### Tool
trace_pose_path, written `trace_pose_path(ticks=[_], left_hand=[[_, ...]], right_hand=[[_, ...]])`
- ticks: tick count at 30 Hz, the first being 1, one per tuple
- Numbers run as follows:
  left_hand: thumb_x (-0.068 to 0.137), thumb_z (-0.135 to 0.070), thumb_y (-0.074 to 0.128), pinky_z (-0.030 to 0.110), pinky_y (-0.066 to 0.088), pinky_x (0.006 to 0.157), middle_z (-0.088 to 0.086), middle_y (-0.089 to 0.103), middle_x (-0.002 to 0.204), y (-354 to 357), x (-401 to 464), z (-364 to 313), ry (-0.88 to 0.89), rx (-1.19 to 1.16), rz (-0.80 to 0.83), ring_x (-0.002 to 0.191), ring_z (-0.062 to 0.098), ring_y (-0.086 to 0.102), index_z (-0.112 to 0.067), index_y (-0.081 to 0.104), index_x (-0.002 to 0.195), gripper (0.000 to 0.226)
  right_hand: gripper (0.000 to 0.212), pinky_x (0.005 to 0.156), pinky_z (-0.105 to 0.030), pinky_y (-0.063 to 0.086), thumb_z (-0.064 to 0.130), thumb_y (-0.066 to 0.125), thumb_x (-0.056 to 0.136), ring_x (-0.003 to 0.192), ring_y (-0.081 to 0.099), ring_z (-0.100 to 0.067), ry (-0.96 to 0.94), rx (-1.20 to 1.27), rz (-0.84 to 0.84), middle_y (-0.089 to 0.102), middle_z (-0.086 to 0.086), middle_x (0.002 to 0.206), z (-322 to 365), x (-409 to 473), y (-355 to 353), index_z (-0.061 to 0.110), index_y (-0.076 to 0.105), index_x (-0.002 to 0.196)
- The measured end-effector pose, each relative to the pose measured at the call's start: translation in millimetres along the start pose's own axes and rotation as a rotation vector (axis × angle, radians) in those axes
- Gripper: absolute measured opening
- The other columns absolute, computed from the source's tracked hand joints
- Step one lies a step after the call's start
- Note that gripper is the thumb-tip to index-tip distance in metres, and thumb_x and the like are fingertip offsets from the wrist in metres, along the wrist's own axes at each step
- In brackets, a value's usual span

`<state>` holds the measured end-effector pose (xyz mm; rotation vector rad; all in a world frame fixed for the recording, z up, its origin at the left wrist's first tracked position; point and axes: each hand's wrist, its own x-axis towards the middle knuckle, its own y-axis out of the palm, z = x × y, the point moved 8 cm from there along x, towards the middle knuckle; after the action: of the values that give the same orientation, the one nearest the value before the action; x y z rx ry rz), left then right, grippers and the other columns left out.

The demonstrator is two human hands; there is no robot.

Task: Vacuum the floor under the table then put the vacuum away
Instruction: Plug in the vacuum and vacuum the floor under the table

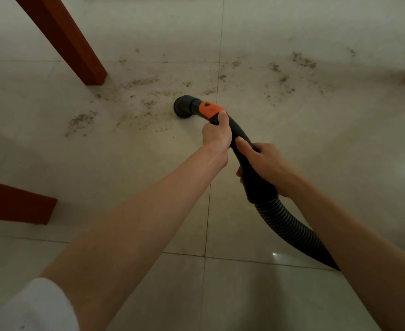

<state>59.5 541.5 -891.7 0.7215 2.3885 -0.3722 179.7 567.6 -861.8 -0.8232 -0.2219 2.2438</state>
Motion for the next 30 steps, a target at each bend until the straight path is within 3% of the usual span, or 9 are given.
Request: trace_pose_path(ticks=[9, 12, 18, 30], left_hand=[[0.095, -0.039, 0.048, 0.039, 0.051, 0.090, 0.010, 0.059, 0.113, -18.0, -20.7, 17.1, -0.046, -0.049, -0.080, 0.102, 0.028, 0.060, -0.006, 0.040, 0.132, 0.051], [0.095, -0.038, 0.047, 0.039, 0.051, 0.091, 0.008, 0.056, 0.106, -18.0, -30.4, 18.7, -0.049, -0.054, -0.081, 0.102, 0.028, 0.060, -0.005, 0.039, 0.134, 0.051], [0.095, -0.039, 0.046, 0.042, 0.050, 0.094, 0.014, 0.056, 0.122, -6.3, -53.0, 24.0, -0.039, 0.011, -0.069, 0.107, 0.031, 0.058, -0.004, 0.033, 0.137, 0.055], [0.096, -0.037, 0.043, 0.042, 0.049, 0.093, 0.012, 0.057, 0.115, -28.1, -44.5, 19.1, -0.019, 0.001, -0.131, 0.104, 0.030, 0.058, -0.003, 0.040, 0.131, 0.048]], right_hand=[[0.050, 0.056, -0.029, 0.056, 0.049, 0.046, 0.094, 0.055, 0.065, -0.021, 0.074, 0.092, 0.153, 0.068, -0.009, 0.066, -4.0, -24.1, 8.4, 0.002, 0.062, 0.093], [0.050, 0.057, -0.030, 0.056, 0.050, 0.046, 0.094, 0.056, 0.065, -0.022, 0.066, 0.076, 0.139, 0.068, -0.010, 0.068, -5.8, -31.0, 6.7, 0.002, 0.062, 0.093], [0.050, 0.059, -0.032, 0.056, 0.050, 0.046, 0.094, 0.057, 0.067, -0.025, 0.105, 0.131, 0.124, 0.069, -0.010, 0.064, -21.3, -46.2, -3.9, 0.003, 0.063, 0.091], [0.054, 0.066, -0.036, 0.059, 0.049, 0.046, 0.094, 0.056, 0.065, -0.024, 0.057, 0.114, 0.122, 0.069, -0.013, 0.070, -9.1, -42.2, 15.7, -0.001, 0.064, 0.093]])
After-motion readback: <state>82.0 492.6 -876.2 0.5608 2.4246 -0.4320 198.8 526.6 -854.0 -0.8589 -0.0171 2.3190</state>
